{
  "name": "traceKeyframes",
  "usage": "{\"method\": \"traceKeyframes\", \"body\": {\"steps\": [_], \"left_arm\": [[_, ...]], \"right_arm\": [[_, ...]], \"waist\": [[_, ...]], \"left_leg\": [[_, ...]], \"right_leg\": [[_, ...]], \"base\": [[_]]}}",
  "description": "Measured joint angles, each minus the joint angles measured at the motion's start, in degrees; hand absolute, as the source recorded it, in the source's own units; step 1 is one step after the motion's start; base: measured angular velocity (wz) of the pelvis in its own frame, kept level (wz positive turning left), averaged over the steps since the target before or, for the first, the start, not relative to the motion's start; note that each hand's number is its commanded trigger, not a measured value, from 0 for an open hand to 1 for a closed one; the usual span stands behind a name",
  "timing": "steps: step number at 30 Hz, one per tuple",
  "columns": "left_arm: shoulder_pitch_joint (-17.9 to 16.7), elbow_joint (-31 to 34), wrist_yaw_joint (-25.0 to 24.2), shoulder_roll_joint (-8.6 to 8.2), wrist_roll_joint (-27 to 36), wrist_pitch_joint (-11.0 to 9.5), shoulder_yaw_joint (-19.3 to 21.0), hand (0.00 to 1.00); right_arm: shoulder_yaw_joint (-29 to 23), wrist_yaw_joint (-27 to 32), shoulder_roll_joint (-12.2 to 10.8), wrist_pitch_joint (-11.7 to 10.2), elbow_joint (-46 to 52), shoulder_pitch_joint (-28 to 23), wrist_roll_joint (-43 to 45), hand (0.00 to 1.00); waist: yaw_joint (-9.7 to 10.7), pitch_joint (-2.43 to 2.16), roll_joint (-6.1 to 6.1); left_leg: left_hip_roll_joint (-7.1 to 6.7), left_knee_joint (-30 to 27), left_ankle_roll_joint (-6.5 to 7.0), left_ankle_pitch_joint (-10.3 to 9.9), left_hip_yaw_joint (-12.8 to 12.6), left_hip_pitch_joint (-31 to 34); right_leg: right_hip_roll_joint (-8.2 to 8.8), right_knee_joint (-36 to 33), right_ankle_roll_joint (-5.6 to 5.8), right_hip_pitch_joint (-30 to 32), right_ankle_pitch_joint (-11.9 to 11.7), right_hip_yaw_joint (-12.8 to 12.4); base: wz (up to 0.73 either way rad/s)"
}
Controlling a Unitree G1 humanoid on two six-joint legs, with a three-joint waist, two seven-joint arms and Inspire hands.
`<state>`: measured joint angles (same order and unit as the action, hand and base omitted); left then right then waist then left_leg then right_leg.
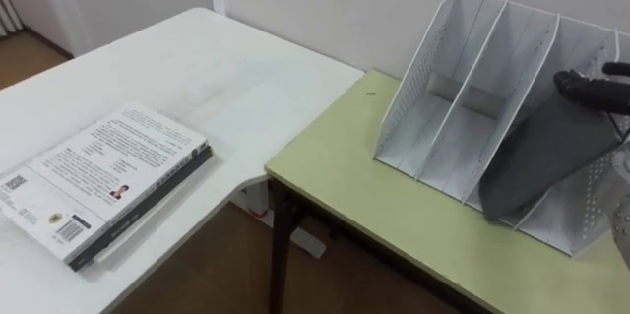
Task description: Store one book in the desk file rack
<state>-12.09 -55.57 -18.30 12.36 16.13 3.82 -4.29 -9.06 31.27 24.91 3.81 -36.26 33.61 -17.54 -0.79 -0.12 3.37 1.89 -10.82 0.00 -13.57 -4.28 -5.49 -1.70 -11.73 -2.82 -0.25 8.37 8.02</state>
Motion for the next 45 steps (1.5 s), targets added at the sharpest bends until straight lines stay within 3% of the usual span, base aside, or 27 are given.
{"method": "traceKeyframes", "body": {"steps": [15,21,28,34,41,43,45], "left_arm": [[0.13,-0.09,-0.36,0.03,-0.59,-0.65,0.04,0.00],[0.04,-0.15,-0.36,-0.02,-0.56,-1.28,-0.01,0.00],[0.53,-1.83,-0.40,-0.15,-0.56,-1.80,-0.10,0.00],[0.62,-1.88,-0.34,-0.18,-0.62,-2.94,-0.24,0.00],[1.29,-2.30,-0.34,-0.01,-0.62,-2.93,-0.54,0.00],[1.50,-2.27,-0.37,0.17,-0.64,-2.93,-0.51,0.00],[1.50,-2.25,-0.99,0.67,-0.58,-2.86,-0.35,0.00]], "right_arm": [[0.02,2.35,0.13,-0.91,12.86,0.01,-0.04,0.00],[0.04,2.31,0.13,-1.61,25.39,0.02,-0.05,0.00],[-0.10,1.44,0.12,-2.56,33.00,0.05,0.47,0.00],[0.78,-5.87,0.11,-3.29,40.17,-0.60,2.40,0.00],[6.94,-25.16,0.12,-2.96,46.28,-5.11,-3.04,0.00],[8.12,-30.29,0.12,-2.30,46.40,-6.35,-4.31,0.00],[9.25,-37.25,0.12,-0.95,47.40,-8.31,-5.17,0.00]], "waist": [[-0.28,-0.04,-0.06],[0.36,-0.04,-0.05],[0.62,0.00,-0.04],[0.71,0.32,-0.51],[1.12,0.36,0.06],[1.23,0.40,0.55],[1.07,0.11,1.13]], "left_leg": [[0.15,0.11,0.00,0.01,0.01,-0.11],[0.32,0.10,-0.05,0.04,-0.30,-0.28],[0.24,0.01,-0.06,0.05,-0.33,-0.35],[0.33,0.07,-0.07,0.05,-0.63,-0.26],[0.53,0.47,-0.07,0.05,-1.19,-0.74],[0.51,0.48,-0.07,0.05,-1.19,-0.60],[0.49,0.47,-0.08,0.04,-1.21,-0.19]], "right_leg": [[-0.14,0.10,-0.01,-0.10,-0.02,0.16],[-0.29,0.11,-0.15,-0.24,-0.09,0.00],[-0.28,0.21,-0.16,-0.28,-0.10,-0.16],[-0.39,0.27,-0.21,-0.08,-0.13,-0.58],[-0.29,0.16,-0.27,-0.08,-0.17,-1.56],[-0.22,0.20,-0.27,-0.04,-0.16,-1.44],[-0.21,0.31,-0.26,0.37,-0.16,-1.55]], "base": [[0.00],[-0.01],[0.00],[-0.04],[-0.04],[0.02],[0.00]]}}
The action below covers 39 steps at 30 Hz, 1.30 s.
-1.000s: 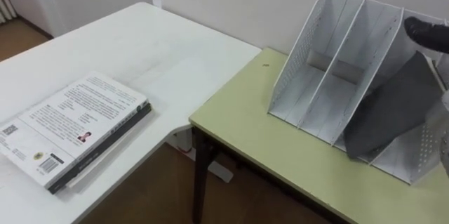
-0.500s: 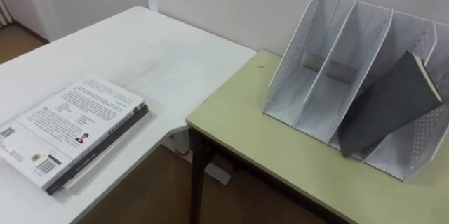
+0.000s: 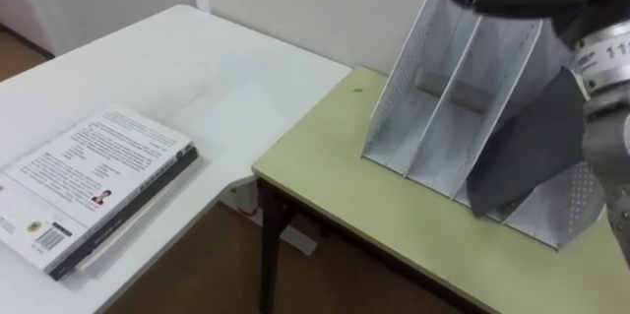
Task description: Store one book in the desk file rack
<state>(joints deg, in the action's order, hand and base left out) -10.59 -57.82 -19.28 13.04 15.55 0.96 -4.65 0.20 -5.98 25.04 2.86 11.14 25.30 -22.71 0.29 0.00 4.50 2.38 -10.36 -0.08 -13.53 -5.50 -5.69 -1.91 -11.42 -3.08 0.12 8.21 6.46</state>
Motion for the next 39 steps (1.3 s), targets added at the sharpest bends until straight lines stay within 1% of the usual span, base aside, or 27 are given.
{"method": "traceKeyframes", "body": {"steps": [3,4,5,6,7,8,10,11,12,14,17,18,20,21,23,24,26,28,29,30,32,33,34,36,37,38,39], "left_arm": [[0.06,0.00,-0.48,0.40,0.44,0.41,-0.09,0.00],[0.14,-0.09,-0.75,0.72,0.49,0.48,-0.09,0.00],[0.17,-0.21,-1.18,1.24,0.49,0.67,-0.15,0.00],[0.51,-0.27,-1.42,1.75,0.50,1.04,-0.43,0.00],[0.64,-0.30,-1.48,1.98,0.50,1.27,-0.74,0.00],[0.99,-0.29,-1.57,2.26,0.49,1.62,-1.23,0.00],[1.23,-0.25,-1.67,2.27,0.52,1.64,-1.59,0.00],[1.44,-0.26,-1.66,2.40,0.50,1.82,-2.13,0.00],[1.63,-0.25,-1.67,2.47,0.50,2.04,-2.36,0.00],[2.48,-0.30,-1.92,2.51,0.50,2.86,-2.54,0.00],[3.14,-0.34,-2.71,3.00,0.48,3.57,-2.67,0.00],[3.34,-0.33,-2.71,3.13,0.49,3.70,-2.93,0.00],[3.83,-0.35,-2.79,3.54,0.55,3.79,-3.42,0.00],[3.87,-0.38,-2.80,3.58,0.56,3.79,-3.41,0.00],[4.12,-0.42,-3.03,3.60,0.66,3.97,-3.49,0.00],[4.64,-0.88,-3.41,3.56,0.78,3.98,-3.71,0.00],[5.86,-2.52,-3.63,3.28,1.13,4.03,-4.17,0.00],[6.26,-2.83,-3.66,3.15,1.09,4.06,-4.51,0.00],[6.34,-2.85,-3.63,2.93,1.18,4.06,-4.55,0.00],[6.37,-2.85,-3.57,2.82,1.20,4.06,-4.59,0.00],[6.47,-2.84,-2.57,2.01,1.47,4.00,-4.55,0.00],[6.46,-2.85,-2.23,1.84,1.86,3.99,-4.60,0.00],[6.38,-3.22,-1.92,1.52,2.62,3.97,-4.75,0.00],[5.77,-4.30,-1.33,0.80,2.98,3.76,-4.47,0.00],[5.75,-4.36,-1.24,0.68,2.92,3.73,-4.40,0.00],[5.41,-4.40,-1.13,0.55,2.77,3.57,-4.15,0.00],[5.04,-4.37,-0.97,0.39,2.60,3.42,-3.67,0.00]], "right_arm": [[2.12,-6.67,0.01,1.38,1.73,-0.88,0.21,0.00],[3.04,-9.97,0.02,2.34,2.72,-0.91,0.64,0.00],[3.76,-13.25,0.02,2.69,3.38,-0.92,0.66,0.00],[4.62,-16.38,0.02,2.85,3.46,-1.03,0.63,0.00],[5.05,-17.85,0.01,2.98,3.46,-1.16,0.62,0.00],[5.72,-20.88,0.02,3.19,3.49,-1.68,0.65,0.00],[7.10,-24.97,0.03,3.70,3.45,-2.42,1.15,0.00],[8.37,-27.34,0.04,4.26,3.47,-3.19,1.26,0.00],[8.99,-28.34,0.05,4.43,3.48,-3.82,1.26,0.00],[11.73,-32.57,0.05,5.53,3.47,-6.39,2.12,0.00],[15.83,-37.96,0.33,6.96,3.07,-7.35,6.27,0.00],[16.44,-38.90,0.41,7.03,2.91,-7.76,6.78,0.00],[18.02,-42.56,0.45,7.11,0.97,-10.04,9.47,0.00],[18.46,-43.29,0.46,7.34,0.18,-10.36,10.62,0.00],[19.38,-45.60,0.47,7.93,-3.12,-12.65,15.15,0.00],[19.58,-46.50,0.46,8.23,-4.85,-14.28,17.15,0.00],[19.98,-47.41,0.18,8.36,-9.16,-16.75,19.77,0.00],[20.57,-47.86,-0.15,8.53,-13.55,-18.88,24.45,0.00],[20.81,-47.74,-0.16,8.40,-17.44,-20.23,27.08,0.00],[20.95,-47.51,-0.24,8.42,-19.65,-20.88,28.59,0.00],[21.09,-45.57,-0.73,8.64,-28.97,-22.70,34.77,0.00],[21.08,-44.96,-0.89,8.73,-30.97,-22.80,35.99,0.00],[20.98,-43.47,-1.52,8.77,-34.71,-23.03,38.61,0.00],[18.95,-39.82,-5.00,8.56,-44.14,-23.31,42.74,0.00],[17.99,-38.78,-5.92,8.39,-45.96,-23.64,43.66,0.00],[15.73,-36.33,-7.58,7.78,-49.14,-24.54,44.91,0.00],[14.32,-35.13,-8.15,7.18,-50.61,-24.55,45.00,0.00]], "waist": [[0.02,-0.18,0.40],[0.23,-0.25,0.68],[0.06,-0.07,0.97],[-0.06,0.06,0.99],[-0.09,-0.01,1.18],[-0.31,-0.05,1.44],[-0.60,0.00,1.54],[-1.09,0.00,1.53],[-1.47,0.00,1.53],[-2.47,0.01,1.56],[-3.89,0.06,1.57],[-4.02,0.08,1.62],[-5.35,0.24,1.94],[-5.47,0.30,2.03],[-6.00,0.39,2.12],[-6.68,0.45,2.03],[-7.19,0.60,1.81],[-7.41,0.96,1.29],[-7.81,1.25,0.80],[-7.95,1.27,0.57],[-8.41,0.89,0.03],[-8.36,0.90,-0.18],[-8.14,0.84,-0.82],[-7.77,0.22,-1.57],[-7.56,0.11,-1.67],[-7.21,-0.06,-1.82],[-7.13,-0.11,-1.93]], "left_leg": [[0.00,0.00,0.00,0.00,-0.07,-0.02],[0.04,-0.02,0.00,0.00,-0.02,-0.04],[0.11,-0.05,0.00,0.00,0.11,-0.02],[0.15,-0.15,-0.02,-0.01,0.10,-0.02],[0.16,-0.18,-0.02,-0.01,0.11,0.01],[0.15,-0.17,-0.03,-0.02,0.11,0.08],[0.08,-0.03,-0.04,-0.03,0.08,0.11],[0.02,0.15,-0.04,-0.03,0.06,0.07],[0.00,0.24,-0.04,-0.03,0.03,0.02],[0.00,0.48,-0.04,-0.03,0.04,0.06],[0.07,0.65,-0.04,-0.03,0.21,0.04],[0.07,0.63,-0.04,-0.03,0.30,0.05],[0.04,0.49,-0.07,0.00,0.89,0.07],[0.02,0.49,-0.07,0.00,0.94,0.11],[-0.06,0.40,-0.06,0.00,1.22,0.45],[-0.06,0.41,-0.05,0.00,1.44,0.51],[-0.06,0.38,-0.03,0.00,1.70,0.37],[-0.12,0.41,-0.02,0.00,1.67,0.21],[-0.12,0.75,0.01,-0.02,1.61,0.17],[-0.16,0.79,0.04,-0.03,1.63,0.19],[-0.34,0.66,0.12,-0.01,1.70,1.04],[-0.52,0.61,0.17,0.03,1.66,1.18],[-0.52,0.33,0.18,0.07,1.71,1.44],[-0.49,-0.06,0.17,0.07,1.66,1.55],[-0.49,-0.10,0.16,0.08,1.67,1.45],[-0.49,-0.21,0.15,0.08,1.67,1.31],[-0.49,-0.22,0.15,0.08,1.66,1.16]], "right_leg": [[0.02,-0.16,0.00,0.07,0.00,-0.09],[-0.01,-0.16,0.00,0.01,0.00,-0.01],[-0.03,-0.14,-0.01,-0.32,-0.01,0.20],[-0.02,-0.13,-0.03,-0.42,-0.02,0.35],[0.00,-0.13,-0.04,-0.43,-0.02,0.55],[0.06,-0.13,-0.04,-0.43,-0.02,0.84],[0.16,-0.13,-0.03,-0.43,-0.02,0.92],[0.22,-0.16,-0.01,-0.42,-0.03,0.98],[0.22,-0.17,0.00,-0.41,-0.04,1.11],[0.25,-0.28,0.01,-0.33,-0.04,1.17],[0.16,-0.29,0.00,-0.33,-0.05,1.17],[0.18,-0.29,0.00,-0.34,-0.05,1.16],[0.24,-0.29,0.00,-0.34,-0.05,1.57],[0.27,-0.26,0.00,-0.34,-0.05,1.64],[0.53,-0.19,0.03,-0.32,-0.04,2.10],[0.62,-0.20,0.05,-0.33,-0.04,2.26],[0.69,-0.20,0.07,-0.60,-0.05,2.44],[0.73,-0.14,0.11,-0.79,-0.07,2.57],[0.78,-0.08,0.16,-0.94,-0.07,3.00],[0.82,-0.09,0.19,-0.89,-0.05,2.98],[0.94,-0.25,0.30,0.09,0.03,2.92],[0.98,-0.24,0.30,0.22,0.03,2.93],[0.98,-0.18,0.29,0.41,0.04,2.96],[0.94,0.07,0.25,0.29,0.08,3.07],[0.94,0.22,0.24,0.13,0.08,3.12],[0.94,0.67,0.24,-0.42,0.08,3.20],[0.94,0.85,0.24,-0.71,0.08,3.26]], "base": [[0.00],[0.03],[0.05],[0.06],[0.05],[0.05],[0.04],[0.00],[0.00],[0.00],[0.00],[0.05],[0.07],[0.07],[0.12],[0.09],[0.06],[0.05],[0.00],[0.00],[-0.04],[-0.04],[0.00],[0.02],[0.09],[0.07],[0.10]]}}
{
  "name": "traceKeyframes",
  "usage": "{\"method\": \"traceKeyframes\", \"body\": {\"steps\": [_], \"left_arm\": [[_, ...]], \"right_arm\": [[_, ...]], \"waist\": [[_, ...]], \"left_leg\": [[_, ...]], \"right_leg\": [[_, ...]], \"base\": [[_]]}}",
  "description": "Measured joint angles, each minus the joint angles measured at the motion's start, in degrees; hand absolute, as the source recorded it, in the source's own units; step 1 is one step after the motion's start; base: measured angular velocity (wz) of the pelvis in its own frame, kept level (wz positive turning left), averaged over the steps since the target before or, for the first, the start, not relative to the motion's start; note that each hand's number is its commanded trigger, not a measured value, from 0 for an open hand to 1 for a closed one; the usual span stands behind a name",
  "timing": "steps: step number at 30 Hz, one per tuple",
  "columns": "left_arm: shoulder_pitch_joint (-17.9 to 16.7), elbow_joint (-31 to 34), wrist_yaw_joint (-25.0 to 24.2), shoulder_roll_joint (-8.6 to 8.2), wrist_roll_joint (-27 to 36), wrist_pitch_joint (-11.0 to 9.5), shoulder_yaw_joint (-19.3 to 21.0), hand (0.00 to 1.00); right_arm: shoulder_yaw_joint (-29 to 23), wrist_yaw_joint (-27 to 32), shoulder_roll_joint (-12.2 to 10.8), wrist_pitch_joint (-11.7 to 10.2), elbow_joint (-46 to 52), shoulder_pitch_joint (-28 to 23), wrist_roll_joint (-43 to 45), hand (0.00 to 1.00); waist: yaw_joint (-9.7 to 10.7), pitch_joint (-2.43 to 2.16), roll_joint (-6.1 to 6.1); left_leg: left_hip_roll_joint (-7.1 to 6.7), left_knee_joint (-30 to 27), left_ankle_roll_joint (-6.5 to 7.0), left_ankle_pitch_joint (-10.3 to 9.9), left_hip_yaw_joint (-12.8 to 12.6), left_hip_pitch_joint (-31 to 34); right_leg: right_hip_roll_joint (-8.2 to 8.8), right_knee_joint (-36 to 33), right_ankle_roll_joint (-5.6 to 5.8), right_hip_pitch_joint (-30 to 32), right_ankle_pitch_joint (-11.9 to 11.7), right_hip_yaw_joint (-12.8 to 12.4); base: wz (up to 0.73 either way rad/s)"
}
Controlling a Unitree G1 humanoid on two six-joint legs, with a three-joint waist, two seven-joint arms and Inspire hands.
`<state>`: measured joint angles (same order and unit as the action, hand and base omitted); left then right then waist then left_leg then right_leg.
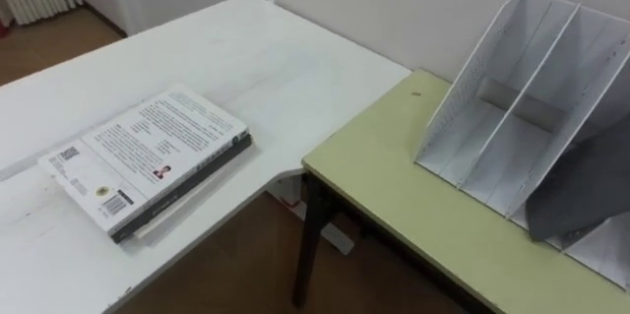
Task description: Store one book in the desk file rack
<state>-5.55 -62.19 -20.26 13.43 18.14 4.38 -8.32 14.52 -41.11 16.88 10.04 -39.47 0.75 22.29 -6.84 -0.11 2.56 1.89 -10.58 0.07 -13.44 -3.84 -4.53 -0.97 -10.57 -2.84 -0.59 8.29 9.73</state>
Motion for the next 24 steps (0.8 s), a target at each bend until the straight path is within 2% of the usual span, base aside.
{"method": "traceKeyframes", "body": {"steps": [2,6,9,12,15,17,20,24], "left_arm": [[-0.59,-0.13,1.31,-0.47,-0.44,-0.45,0.95,0.00],[-1.46,-0.96,3.33,-1.40,-0.31,-1.10,3.14,0.00],[-2.00,-2.03,5.23,-2.12,-2.36,-1.49,5.51,0.00],[-3.00,-2.21,7.00,-3.65,-5.11,-2.22,10.11,0.00],[-4.00,-2.13,8.46,-4.29,-5.38,-2.35,11.65,0.00],[-4.58,-1.99,9.66,-5.21,-7.03,-2.37,13.13,0.00],[-4.54,-1.90,10.57,-5.52,-10.75,-2.77,14.44,0.00],[-4.59,-1.91,11.41,-5.53,-12.20,-2.82,14.98,0.00]], "right_arm": [[-2.21,6.23,-0.95,-2.73,-7.06,-0.29,0.15,0.00],[-7.22,15.16,-2.51,-4.63,-15.76,-1.90,-3.05,0.00],[-12.89,22.62,-3.80,-7.23,-24.29,-2.91,-9.45,0.00],[-17.60,27.56,-4.60,-8.30,-27.72,-4.80,-14.51,0.00],[-20.22,30.99,-5.24,-9.26,-30.01,-5.66,-17.93,0.00],[-21.53,33.64,-5.62,-9.78,-32.12,-6.12,-21.08,0.00],[-22.03,35.38,-6.11,-10.07,-33.28,-6.62,-24.04,0.00],[-21.98,37.38,-6.34,-9.68,-34.11,-6.88,-23.90,0.00]], "waist": [[0.54,-0.26,-0.16],[0.39,-0.16,-0.16],[1.86,-0.18,-0.54],[2.53,-0.11,-1.45],[3.81,0.20,-2.03],[5.09,0.01,-2.71],[6.49,-0.08,-2.74],[6.78,-0.06,-2.41]], "left_leg": [[-0.10,-0.16,0.00,0.00,0.00,-0.51],[-0.21,0.03,0.02,-0.01,0.01,-1.92],[-0.34,0.77,0.03,-0.01,0.85,-2.35],[-0.37,1.17,0.07,-0.01,0.83,-2.93],[-0.37,1.38,0.07,-0.01,0.80,-3.01],[-0.42,1.10,0.07,-0.01,0.84,-3.10],[-0.40,1.05,0.06,0.00,0.83,-3.20],[-0.48,1.06,0.06,0.00,0.76,-4.08]], "right_leg": [[0.07,0.50,0.15,-0.98,0.10,0.28],[0.12,1.09,0.42,-2.38,0.28,0.42],[0.05,1.86,0.62,-3.75,0.26,0.90],[-0.06,1.95,0.69,-4.32,0.22,0.93],[-0.05,1.95,0.71,-4.29,0.29,0.88],[-0.05,1.91,0.75,-4.27,0.47,0.94],[0.10,1.75,0.67,-4.26,0.74,0.96],[0.18,1.60,0.72,-4.42,1.42,0.56]], "base": [[0.15],[0.08],[0.17],[0.02],[0.00],[0.00],[0.00],[-0.04]]}}
